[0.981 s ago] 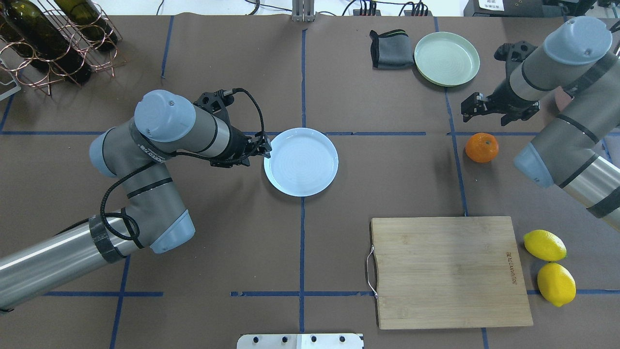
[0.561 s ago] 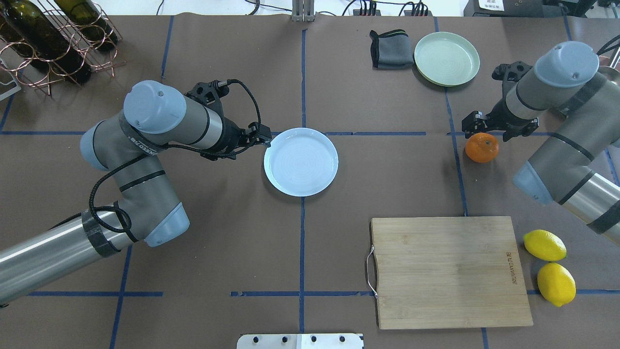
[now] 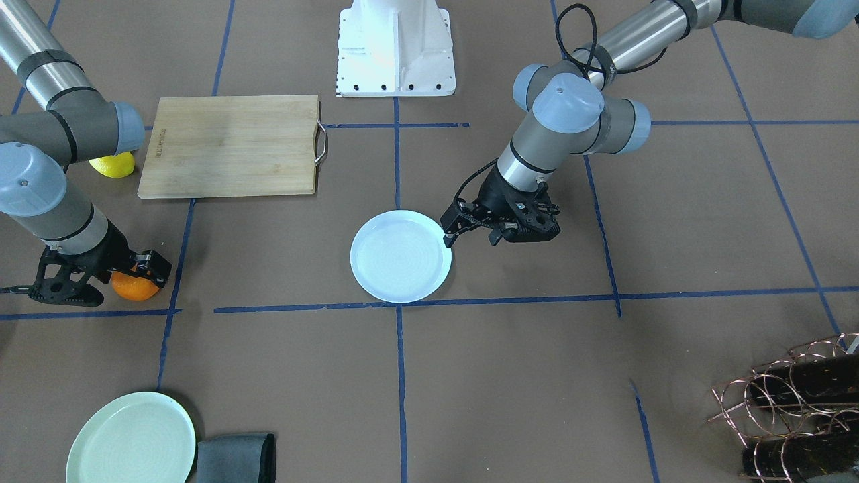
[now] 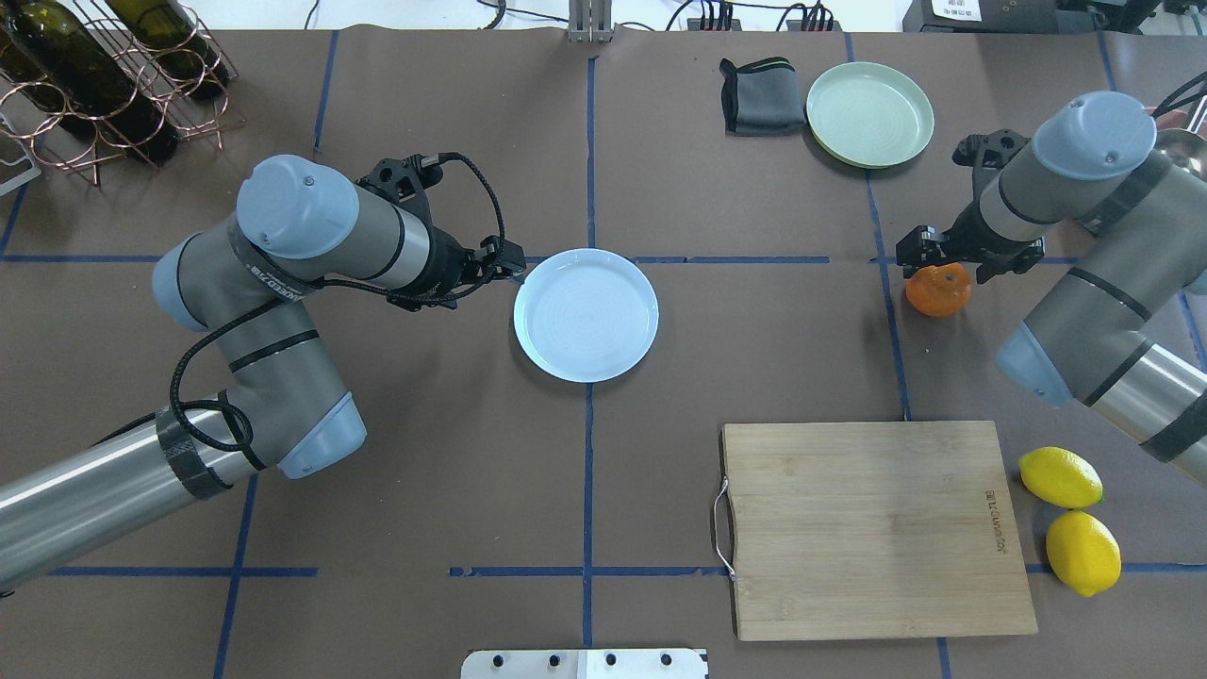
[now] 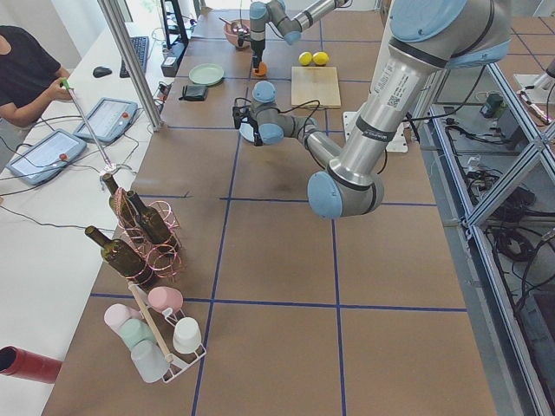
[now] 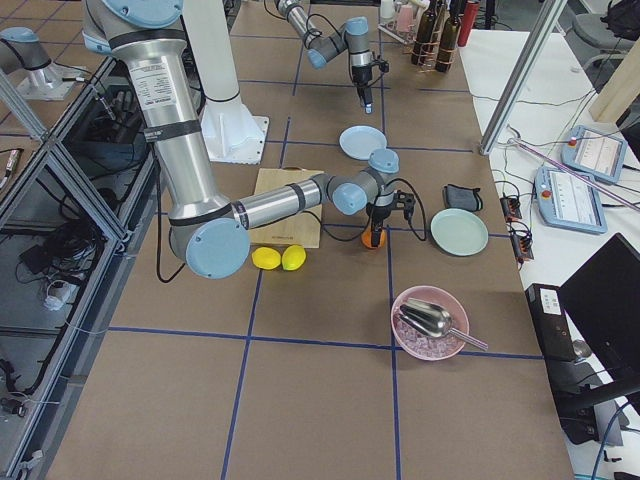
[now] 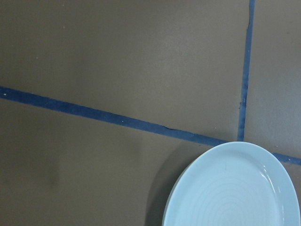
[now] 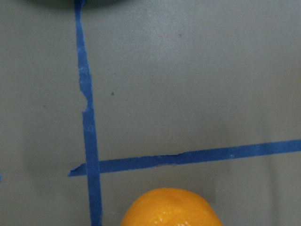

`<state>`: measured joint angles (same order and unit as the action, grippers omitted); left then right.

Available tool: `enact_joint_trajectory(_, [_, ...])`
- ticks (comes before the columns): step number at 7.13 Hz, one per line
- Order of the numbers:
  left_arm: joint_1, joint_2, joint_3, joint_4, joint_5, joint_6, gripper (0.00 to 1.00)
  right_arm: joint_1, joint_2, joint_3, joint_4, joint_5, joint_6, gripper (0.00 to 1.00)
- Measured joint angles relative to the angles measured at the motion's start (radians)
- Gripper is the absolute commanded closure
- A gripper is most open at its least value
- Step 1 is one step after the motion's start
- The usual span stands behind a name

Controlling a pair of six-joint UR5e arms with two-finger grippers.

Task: Pick orange to plate
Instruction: 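Close the right gripper on the orange while the left gripper releases the plate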

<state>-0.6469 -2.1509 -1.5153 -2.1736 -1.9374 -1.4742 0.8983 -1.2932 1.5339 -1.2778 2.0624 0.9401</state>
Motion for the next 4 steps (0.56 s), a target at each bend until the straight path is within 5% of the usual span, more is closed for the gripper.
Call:
enact_joint_trajectory(2, [-0.004, 0.000, 0.000, -0.001, 0.000, 0.000, 0.00, -0.003, -0.006, 0.000, -0.001, 0.001, -0.001, 0.01])
enact_joint_trajectory(3, [-0.006, 0.000, 0.000, 0.000, 0.000, 0.000, 0.00, -0.004, -0.007, 0.001, -0.002, 0.002, -0.001, 0.63])
enact_joint_trajectory(4, [-0.006, 0.000, -0.001, 0.000, 0.000, 0.000, 0.00, -0.004, -0.007, 0.001, -0.003, 0.003, -0.001, 1.00])
